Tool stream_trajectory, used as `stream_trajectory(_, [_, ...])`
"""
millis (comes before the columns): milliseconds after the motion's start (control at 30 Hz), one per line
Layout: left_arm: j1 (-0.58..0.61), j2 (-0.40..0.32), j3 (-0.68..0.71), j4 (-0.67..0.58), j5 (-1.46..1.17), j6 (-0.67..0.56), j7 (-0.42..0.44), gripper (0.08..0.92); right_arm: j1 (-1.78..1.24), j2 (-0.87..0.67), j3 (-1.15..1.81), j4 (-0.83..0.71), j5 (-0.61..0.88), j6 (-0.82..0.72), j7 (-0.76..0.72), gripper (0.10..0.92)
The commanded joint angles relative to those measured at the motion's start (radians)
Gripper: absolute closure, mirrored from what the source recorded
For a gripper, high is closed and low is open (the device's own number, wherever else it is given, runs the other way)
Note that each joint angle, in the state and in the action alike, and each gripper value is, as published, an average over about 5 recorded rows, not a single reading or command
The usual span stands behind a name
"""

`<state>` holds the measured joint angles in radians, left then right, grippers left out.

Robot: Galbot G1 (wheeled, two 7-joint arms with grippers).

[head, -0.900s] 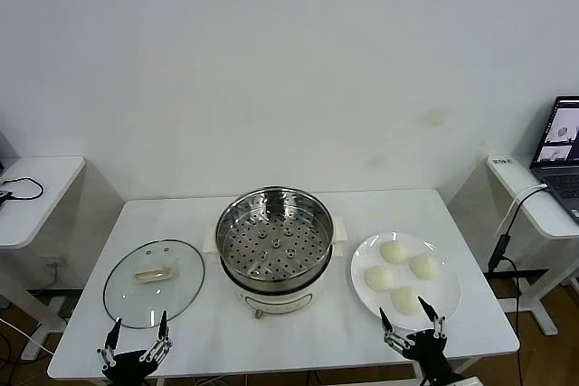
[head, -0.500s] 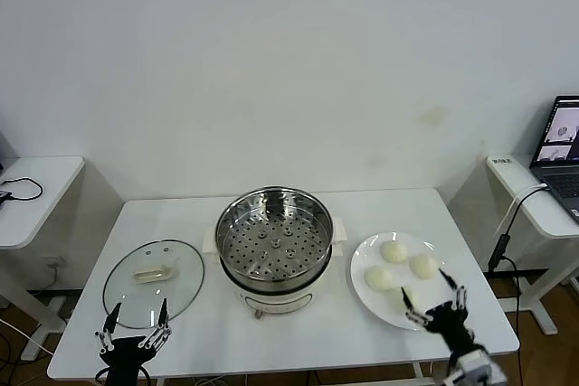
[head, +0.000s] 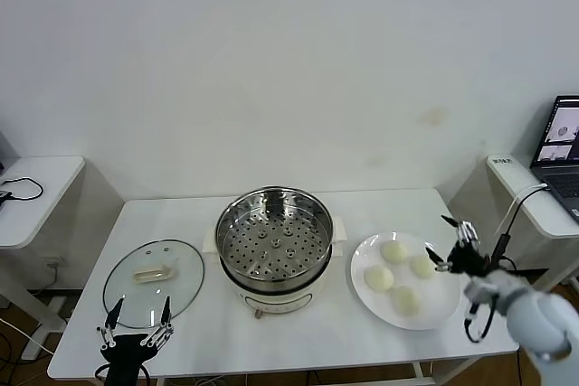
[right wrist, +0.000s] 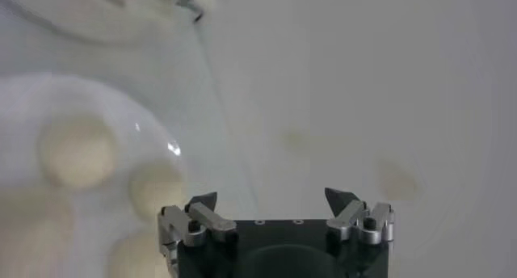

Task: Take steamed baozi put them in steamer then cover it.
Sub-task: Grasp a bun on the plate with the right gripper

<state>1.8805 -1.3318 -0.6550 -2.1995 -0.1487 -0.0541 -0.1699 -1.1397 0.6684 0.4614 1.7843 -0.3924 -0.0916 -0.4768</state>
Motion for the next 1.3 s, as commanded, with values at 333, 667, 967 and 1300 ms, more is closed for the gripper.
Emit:
stream_trajectory(333, [-0.007,-0.007,-0.023,-0.002,0.052,-0.025,-0.024,0.177,1.046,-0.059,-1.093,-0.506,0.181,-0.025,-0.538,0.203])
stream_trajectory(667, [-0.015,-0.014,-0.029,-0.003,0.044,-0.026,-0.017,0.177,1.069,0.095,-1.158,-0.630,0.158,-0.017,-0.538,0.203])
stream_trajectory(967, [-0.014,-0.009,-0.046,0.002,0.036,-0.029,-0.009,0.177,1.045,0.174,-1.142,-0.719,0.116,-0.023,-0.523,0.203])
stream_trajectory(1300, [-0.018,-0.007,-0.055,0.009,0.028,-0.029,-0.007,0.177,1.024,0.196,-1.130,-0.755,0.094,-0.030,-0.505,0.204])
